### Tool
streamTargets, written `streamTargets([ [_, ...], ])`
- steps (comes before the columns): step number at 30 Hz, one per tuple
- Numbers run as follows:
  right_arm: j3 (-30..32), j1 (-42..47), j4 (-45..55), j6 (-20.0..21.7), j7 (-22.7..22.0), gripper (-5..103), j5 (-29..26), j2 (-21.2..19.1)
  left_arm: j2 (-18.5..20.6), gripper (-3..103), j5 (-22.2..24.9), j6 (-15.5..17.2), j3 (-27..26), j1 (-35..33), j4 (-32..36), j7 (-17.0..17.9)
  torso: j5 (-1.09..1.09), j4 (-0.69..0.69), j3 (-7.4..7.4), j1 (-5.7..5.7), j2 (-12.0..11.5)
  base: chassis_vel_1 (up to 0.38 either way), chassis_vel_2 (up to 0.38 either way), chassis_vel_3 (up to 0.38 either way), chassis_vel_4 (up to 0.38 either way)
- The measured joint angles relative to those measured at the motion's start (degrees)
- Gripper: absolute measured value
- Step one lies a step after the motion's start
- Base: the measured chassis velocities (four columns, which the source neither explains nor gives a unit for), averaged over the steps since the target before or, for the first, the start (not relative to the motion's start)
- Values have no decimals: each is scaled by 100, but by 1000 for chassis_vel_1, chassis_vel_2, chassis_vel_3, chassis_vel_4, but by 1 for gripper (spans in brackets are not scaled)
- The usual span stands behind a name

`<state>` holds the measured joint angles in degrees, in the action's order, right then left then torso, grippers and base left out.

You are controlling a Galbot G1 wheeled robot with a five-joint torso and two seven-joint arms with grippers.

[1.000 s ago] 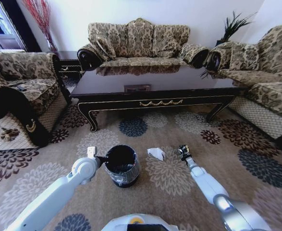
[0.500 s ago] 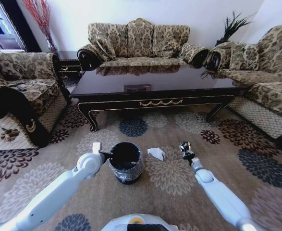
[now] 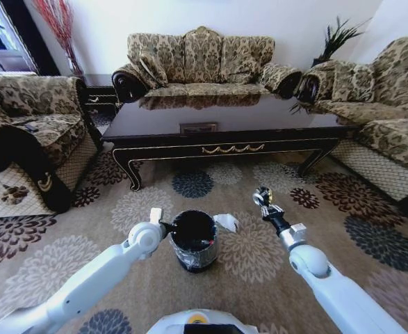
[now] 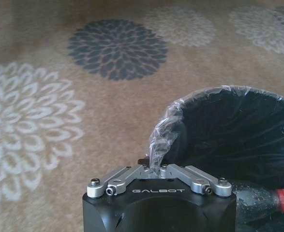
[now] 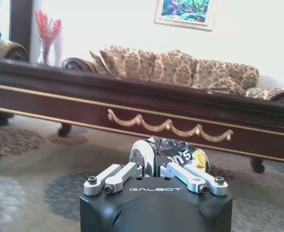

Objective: Move to the front of the table and pick up the trash from the floor, then place it into the trash bin.

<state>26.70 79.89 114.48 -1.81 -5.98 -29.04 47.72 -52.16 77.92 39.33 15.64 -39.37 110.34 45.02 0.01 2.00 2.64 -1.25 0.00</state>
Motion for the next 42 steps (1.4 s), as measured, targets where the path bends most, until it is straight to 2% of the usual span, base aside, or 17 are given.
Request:
streamTargets([
  [3,120,319,363,4,56,11,108,12,-96,4,7,0,133,125,-71,1,-1,0,0,0,0,0,0,0,0],
  [5,282,769,676,-163,257,11,576,78,-231,4,7,-6,282,247,-147,27,-2,1,0,0,0,0,0,0,0],
  [10,326,1362,993,-345,381,11,1089,203,-379,4,16,-22,411,344,-156,71,-1,2,0,0,0,0,0,0,0],
  [18,-28,2003,1242,-573,656,11,1935,327,-536,4,37,-47,634,481,-219,170,-1,0,0,0,0,0,0,0,0],
  [29,-395,1990,1113,-636,717,11,2263,343,-553,4,76,-49,728,482,-168,267,-1,0,1,-1,0,0,0,0,0],
  [30,-419,1978,1099,-635,716,8,2263,334,-557,4,80,-50,729,482,-167,274,-1,0,1,-1,0,0,0,0,0],
  [32,-431,1969,1089,-636,714,11,2263,328,-564,4,83,-51,728,479,-166,278,-1,-1,1,-1,0,0,0,0,0],
  [35,-465,1951,1085,-636,707,27,2259,318,-582,4,86,-58,726,456,-165,286,-1,0,1,-1,0,0,0,0,0],
  [36,-465,1951,1085,-636,707,27,2259,318,-582,4,86,-58,726,456,-165,286,-1,0,1,-1,0,0,0,0,0],
  [38,-477,1950,1101,-635,714,37,2252,320,-584,4,86,-59,716,432,-166,286,-1,0,1,-1,0,0,0,0,0],
  [41,-476,1950,1118,-636,718,42,2235,325,-574,4,85,-62,708,420,-166,286,-1,0,1,-1,0,0,0,0,0],
  [42,-474,1942,1134,-634,718,54,2213,325,-545,4,85,-65,687,415,-154,286,-1,1,1,-1,0,0,0,0,0],
])
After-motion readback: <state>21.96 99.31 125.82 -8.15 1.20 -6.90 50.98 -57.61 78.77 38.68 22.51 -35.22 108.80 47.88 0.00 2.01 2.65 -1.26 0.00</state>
